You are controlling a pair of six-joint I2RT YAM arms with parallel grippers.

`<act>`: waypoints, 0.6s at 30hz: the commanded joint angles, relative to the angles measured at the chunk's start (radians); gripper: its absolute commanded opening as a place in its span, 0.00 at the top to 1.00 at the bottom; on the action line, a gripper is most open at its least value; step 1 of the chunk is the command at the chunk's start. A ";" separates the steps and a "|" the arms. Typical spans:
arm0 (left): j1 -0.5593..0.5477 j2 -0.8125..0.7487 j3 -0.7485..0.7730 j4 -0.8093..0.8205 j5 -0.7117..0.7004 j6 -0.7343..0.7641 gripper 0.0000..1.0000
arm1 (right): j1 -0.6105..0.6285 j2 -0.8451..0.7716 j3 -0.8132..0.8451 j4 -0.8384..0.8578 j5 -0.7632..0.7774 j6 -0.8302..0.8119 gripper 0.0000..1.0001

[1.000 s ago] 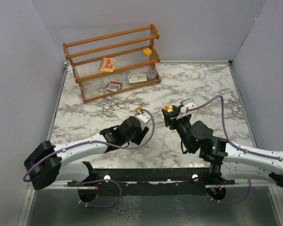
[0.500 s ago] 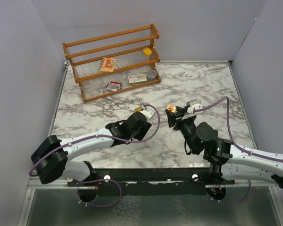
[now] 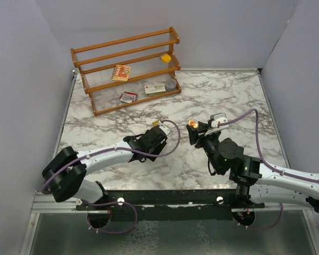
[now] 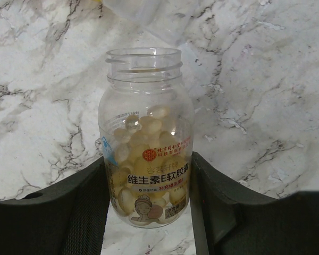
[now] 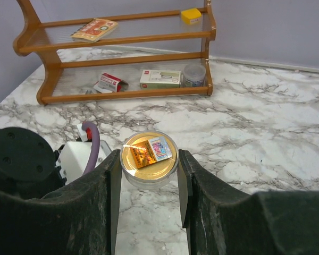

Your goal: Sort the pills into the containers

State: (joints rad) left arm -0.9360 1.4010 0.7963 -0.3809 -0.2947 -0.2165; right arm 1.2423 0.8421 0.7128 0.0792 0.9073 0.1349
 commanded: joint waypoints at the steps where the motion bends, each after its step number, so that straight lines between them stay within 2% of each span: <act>1: 0.068 0.011 0.057 0.003 0.084 0.058 1.00 | -0.002 -0.009 -0.020 -0.038 -0.016 0.051 0.99; 7: 0.167 0.060 0.174 -0.106 0.201 0.127 1.00 | -0.001 -0.010 -0.029 -0.025 -0.019 0.050 0.99; 11: 0.186 0.103 0.255 -0.174 0.282 0.155 1.00 | -0.001 -0.003 -0.035 0.006 -0.017 0.029 0.99; 18: 0.186 0.159 0.252 -0.193 0.311 0.199 1.00 | -0.002 0.007 -0.042 0.011 0.011 0.041 0.99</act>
State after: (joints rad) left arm -0.7483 1.5311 1.0515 -0.5240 -0.0475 -0.0654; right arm 1.2423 0.8444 0.6811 0.0723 0.9009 0.1638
